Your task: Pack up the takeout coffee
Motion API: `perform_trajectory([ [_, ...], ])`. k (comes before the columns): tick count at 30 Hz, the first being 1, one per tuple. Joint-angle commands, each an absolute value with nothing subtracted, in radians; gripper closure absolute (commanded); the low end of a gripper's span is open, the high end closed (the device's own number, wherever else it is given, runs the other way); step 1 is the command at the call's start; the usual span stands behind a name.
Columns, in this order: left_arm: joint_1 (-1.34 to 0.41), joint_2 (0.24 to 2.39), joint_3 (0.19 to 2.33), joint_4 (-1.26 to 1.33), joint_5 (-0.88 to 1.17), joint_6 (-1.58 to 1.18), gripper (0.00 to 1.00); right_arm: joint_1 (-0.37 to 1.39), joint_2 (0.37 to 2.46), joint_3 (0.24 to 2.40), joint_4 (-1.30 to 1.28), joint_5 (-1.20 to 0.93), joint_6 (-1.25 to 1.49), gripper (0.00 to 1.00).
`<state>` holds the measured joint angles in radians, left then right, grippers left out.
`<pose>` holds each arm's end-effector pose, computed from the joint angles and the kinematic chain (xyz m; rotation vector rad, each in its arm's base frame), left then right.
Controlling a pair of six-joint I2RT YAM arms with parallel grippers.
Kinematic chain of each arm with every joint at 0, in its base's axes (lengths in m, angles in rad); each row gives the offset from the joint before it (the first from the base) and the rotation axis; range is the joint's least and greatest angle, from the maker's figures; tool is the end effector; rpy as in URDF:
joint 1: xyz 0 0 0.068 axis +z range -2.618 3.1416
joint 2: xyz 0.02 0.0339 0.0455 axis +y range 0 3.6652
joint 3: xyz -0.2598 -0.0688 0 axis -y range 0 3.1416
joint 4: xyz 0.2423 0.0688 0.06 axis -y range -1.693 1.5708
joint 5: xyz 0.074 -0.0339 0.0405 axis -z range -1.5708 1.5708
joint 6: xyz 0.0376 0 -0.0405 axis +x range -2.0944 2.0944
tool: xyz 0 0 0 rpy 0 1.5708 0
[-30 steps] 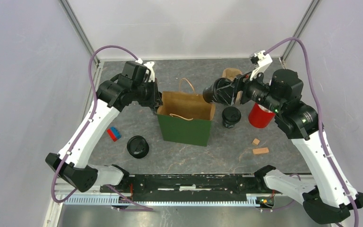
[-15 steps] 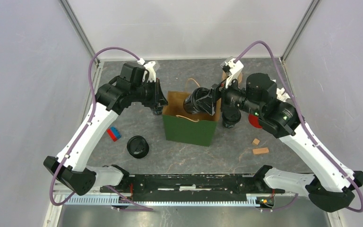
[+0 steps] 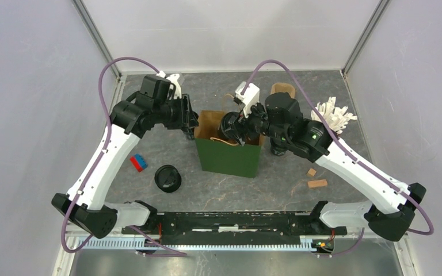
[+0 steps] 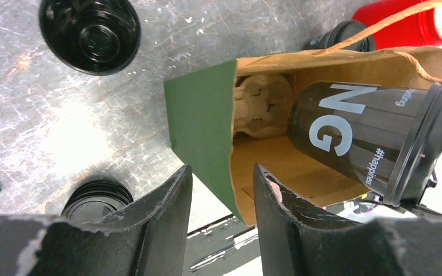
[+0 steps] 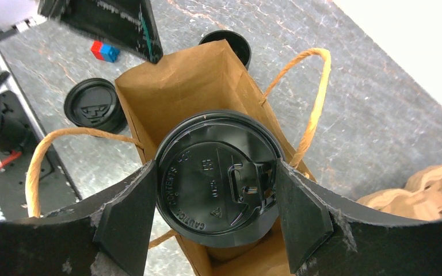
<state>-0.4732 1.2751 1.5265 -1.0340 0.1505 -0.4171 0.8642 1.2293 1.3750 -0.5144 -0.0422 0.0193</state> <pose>0.2136 -0.1157 0.4020 0.1440 2.4221 -0.5993 0.1728 0.2049 0.4126 -0.8426 1.8041 0.6216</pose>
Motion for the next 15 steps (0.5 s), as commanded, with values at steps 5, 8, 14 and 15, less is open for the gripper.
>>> perform_trajectory([
  [5,-0.415,1.277,1.555,-0.991,0.233,-0.426,0.47,0.890,1.255,1.321,-0.403,-0.055,-0.263,0.28],
  [8,-0.414,1.277,1.541,-0.967,0.249,-0.411,0.47,0.893,1.276,1.304,-0.382,-0.089,-0.302,0.28],
  [14,-0.415,1.287,1.503,-0.950,0.238,-0.371,0.47,0.900,1.307,1.287,-0.360,-0.162,-0.338,0.28],
  [15,-0.415,1.293,1.500,-0.950,0.244,-0.364,0.48,0.901,1.310,1.281,-0.359,-0.171,-0.343,0.28],
])
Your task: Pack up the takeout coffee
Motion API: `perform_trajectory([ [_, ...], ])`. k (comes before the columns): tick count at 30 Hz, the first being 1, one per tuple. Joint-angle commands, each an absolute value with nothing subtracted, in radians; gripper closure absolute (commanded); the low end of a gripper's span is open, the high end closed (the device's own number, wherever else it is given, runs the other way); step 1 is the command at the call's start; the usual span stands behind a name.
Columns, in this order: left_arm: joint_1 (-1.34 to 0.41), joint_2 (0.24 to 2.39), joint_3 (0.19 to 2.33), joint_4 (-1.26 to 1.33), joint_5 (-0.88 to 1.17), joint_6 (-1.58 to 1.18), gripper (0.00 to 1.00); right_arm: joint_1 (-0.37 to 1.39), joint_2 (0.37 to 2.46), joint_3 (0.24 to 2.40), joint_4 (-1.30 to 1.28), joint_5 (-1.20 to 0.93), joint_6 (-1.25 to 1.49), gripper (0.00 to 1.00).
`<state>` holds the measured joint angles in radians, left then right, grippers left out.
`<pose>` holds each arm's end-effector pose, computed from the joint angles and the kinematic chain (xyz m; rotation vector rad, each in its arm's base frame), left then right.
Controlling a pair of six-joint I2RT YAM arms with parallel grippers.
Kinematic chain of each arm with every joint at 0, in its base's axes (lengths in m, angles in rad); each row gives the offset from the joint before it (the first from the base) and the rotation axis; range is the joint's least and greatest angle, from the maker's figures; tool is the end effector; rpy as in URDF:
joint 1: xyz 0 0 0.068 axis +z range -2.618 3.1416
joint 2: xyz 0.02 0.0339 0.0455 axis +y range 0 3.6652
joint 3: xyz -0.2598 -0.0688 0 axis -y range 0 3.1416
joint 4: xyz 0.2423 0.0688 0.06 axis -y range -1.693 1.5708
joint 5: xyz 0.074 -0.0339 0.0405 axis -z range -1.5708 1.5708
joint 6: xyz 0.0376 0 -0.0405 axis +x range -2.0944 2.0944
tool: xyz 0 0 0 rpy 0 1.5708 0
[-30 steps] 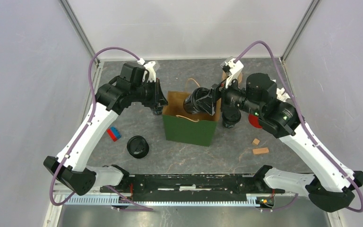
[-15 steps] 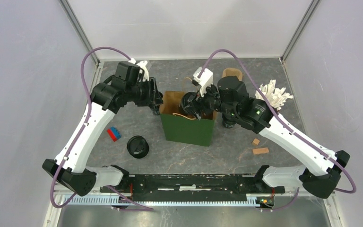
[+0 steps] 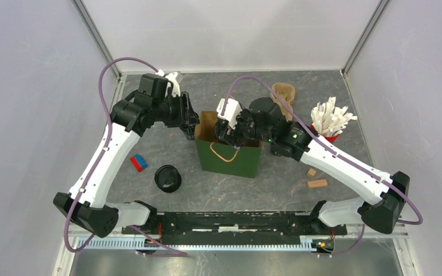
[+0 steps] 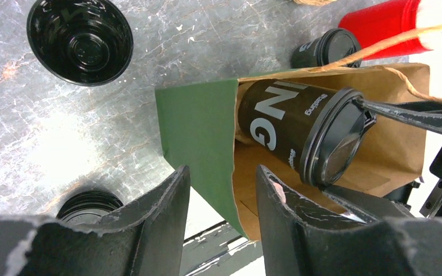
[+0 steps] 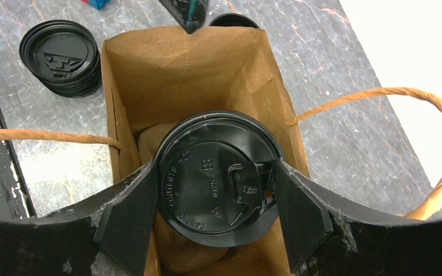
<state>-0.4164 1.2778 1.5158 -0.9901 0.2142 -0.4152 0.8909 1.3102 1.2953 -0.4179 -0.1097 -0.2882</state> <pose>0.2228 -0.1073 0.4020 0.1131 2.3945 -0.6551 0.1837 0.2338 0.3742 -1.1904 1.6512 0.4928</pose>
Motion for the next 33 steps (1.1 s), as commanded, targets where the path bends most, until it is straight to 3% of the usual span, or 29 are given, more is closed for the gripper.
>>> perform_trajectory([
  [1,-0.414,1.295,1.496,-0.948,0.254,-0.360,0.49,0.903,1.309,1.275,-0.362,-0.177,-0.348,0.28],
  [5,-0.416,1.293,1.467,-0.923,0.326,-0.349,0.58,0.913,1.281,1.226,-0.364,-0.202,-0.364,0.28],
  [10,-0.417,1.240,1.387,-0.795,0.451,-0.357,0.89,0.939,1.245,1.170,-0.356,-0.210,-0.388,0.28],
  [14,-0.420,1.187,1.324,-0.682,0.504,-0.321,0.98,0.942,1.234,1.137,-0.298,-0.166,-0.424,0.27],
  [26,-0.419,1.036,1.106,-0.370,0.544,-0.269,0.97,0.942,1.308,1.167,-0.245,-0.177,-0.521,0.27],
  [33,-0.418,1.035,1.152,-0.617,0.430,-0.301,0.51,0.991,1.237,0.995,-0.167,-0.118,-0.518,0.28],
])
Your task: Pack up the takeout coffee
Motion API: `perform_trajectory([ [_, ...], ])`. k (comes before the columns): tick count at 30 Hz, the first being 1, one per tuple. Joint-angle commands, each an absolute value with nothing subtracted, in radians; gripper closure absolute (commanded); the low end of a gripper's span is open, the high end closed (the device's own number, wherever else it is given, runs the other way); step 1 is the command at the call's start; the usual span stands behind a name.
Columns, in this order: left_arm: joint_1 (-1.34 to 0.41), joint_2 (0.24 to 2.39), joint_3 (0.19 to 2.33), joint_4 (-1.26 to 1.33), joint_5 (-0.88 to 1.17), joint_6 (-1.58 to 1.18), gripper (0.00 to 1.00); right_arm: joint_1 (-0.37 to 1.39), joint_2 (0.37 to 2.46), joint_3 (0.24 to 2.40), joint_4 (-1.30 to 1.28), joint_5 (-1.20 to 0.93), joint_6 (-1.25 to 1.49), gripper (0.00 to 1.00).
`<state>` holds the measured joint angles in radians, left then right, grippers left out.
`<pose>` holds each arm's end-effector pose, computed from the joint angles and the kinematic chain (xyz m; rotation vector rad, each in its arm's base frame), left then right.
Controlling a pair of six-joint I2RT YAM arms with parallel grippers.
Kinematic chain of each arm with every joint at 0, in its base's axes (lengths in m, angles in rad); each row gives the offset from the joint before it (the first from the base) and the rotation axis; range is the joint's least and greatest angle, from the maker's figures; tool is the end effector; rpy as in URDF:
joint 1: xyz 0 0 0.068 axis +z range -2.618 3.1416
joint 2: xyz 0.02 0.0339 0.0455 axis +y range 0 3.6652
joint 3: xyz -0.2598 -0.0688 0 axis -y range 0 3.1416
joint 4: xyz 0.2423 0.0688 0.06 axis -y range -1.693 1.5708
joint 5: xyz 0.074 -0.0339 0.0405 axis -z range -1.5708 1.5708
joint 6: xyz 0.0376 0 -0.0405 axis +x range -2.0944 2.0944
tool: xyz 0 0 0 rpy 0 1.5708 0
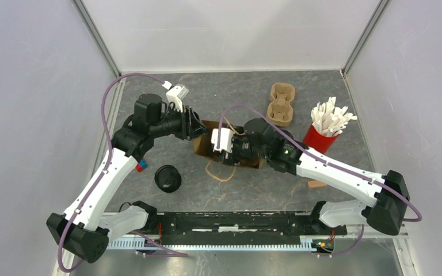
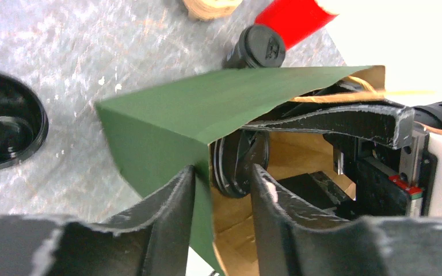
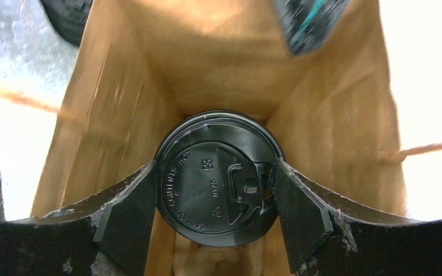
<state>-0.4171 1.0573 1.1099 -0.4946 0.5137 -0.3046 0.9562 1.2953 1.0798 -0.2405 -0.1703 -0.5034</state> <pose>0.2007 -0.1091 0.3668 0.4577 2.0369 -0.9664 0.1670 0.2476 0.3214 -1.4461 1.4532 0.4567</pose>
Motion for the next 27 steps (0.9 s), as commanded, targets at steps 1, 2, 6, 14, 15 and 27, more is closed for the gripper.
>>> perform_trajectory([
  [1,-0.418,1.038,1.173,-0.665,0.430,-0.307,0.48,0.996,1.224,0.976,-0.152,-0.101,-0.516,0.28],
  [2,-0.418,1.041,1.188,-0.714,0.439,-0.316,0.46,1.001,1.215,0.957,-0.137,-0.088,-0.515,0.28],
  [6,-0.419,1.012,1.199,-0.802,0.472,-0.359,0.40,1.019,1.200,0.908,-0.110,-0.052,-0.535,0.28],
  [14,-0.417,0.921,1.127,-0.846,0.421,-0.351,0.32,1.046,1.207,0.896,-0.093,-0.014,-0.566,0.28],
  [15,-0.417,0.921,1.119,-0.853,0.421,-0.345,0.32,1.049,1.210,0.900,-0.096,-0.010,-0.570,0.28],
  [27,-0.418,0.977,1.100,-0.793,0.456,-0.325,0.47,1.088,1.203,0.865,-0.161,-0.006,-0.592,0.28],
])
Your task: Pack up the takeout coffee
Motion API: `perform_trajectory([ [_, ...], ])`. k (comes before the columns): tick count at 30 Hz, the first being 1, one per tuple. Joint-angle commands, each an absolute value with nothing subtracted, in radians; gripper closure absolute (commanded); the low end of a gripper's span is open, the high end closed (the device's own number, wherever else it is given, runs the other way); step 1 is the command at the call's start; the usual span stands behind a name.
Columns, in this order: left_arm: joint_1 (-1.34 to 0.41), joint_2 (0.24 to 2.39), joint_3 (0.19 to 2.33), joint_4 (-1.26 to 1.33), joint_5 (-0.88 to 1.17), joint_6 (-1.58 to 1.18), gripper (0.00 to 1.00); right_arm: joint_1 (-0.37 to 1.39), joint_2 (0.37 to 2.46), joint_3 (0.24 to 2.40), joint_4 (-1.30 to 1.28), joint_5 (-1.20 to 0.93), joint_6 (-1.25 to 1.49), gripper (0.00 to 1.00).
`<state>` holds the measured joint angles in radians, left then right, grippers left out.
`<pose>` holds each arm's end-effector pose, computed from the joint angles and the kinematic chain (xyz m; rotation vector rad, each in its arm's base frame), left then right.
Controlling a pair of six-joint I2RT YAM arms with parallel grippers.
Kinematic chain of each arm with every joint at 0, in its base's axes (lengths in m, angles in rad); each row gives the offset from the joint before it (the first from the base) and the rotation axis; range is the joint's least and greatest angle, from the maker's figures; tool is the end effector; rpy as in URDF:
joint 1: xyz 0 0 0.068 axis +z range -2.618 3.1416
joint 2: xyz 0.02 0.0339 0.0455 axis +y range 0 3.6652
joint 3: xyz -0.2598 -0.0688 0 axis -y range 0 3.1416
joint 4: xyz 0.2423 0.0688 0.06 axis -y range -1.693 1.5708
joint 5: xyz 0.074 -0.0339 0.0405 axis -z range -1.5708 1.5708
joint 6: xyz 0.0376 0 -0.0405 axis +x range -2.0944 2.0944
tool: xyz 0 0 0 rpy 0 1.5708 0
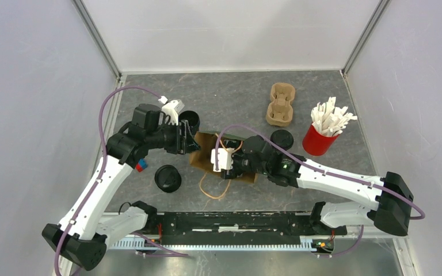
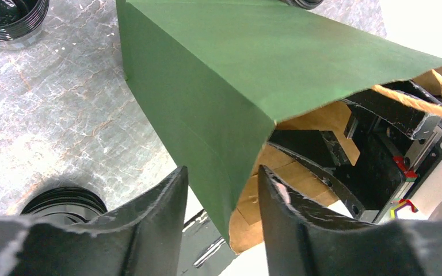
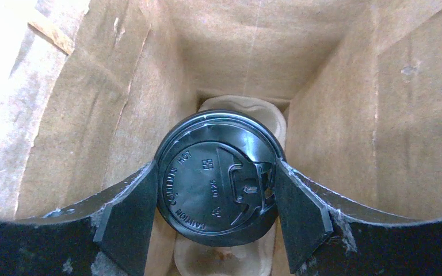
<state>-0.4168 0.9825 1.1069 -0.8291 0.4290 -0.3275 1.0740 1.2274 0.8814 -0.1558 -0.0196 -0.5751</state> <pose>0.1685 -0.0917 0.3491 0.3400 2.3277 -0.8685 0.1322 0.2453 0.2787 -1.5418 1.4091 0.3251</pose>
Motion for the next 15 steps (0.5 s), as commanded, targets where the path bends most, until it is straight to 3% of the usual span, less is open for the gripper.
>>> perform_trajectory([
  [1,-0.417,0.971,1.091,-0.784,0.462,-0.326,0.55,1.089,1.203,0.869,-0.161,-0.006,-0.591,0.28],
  [6,-0.418,0.920,1.047,-0.735,0.503,-0.337,0.84,1.094,1.236,0.907,-0.170,-0.022,-0.589,0.28],
  [15,-0.418,0.842,0.932,-0.630,0.580,-0.403,0.96,1.114,1.304,0.940,-0.170,0.022,-0.691,0.28],
])
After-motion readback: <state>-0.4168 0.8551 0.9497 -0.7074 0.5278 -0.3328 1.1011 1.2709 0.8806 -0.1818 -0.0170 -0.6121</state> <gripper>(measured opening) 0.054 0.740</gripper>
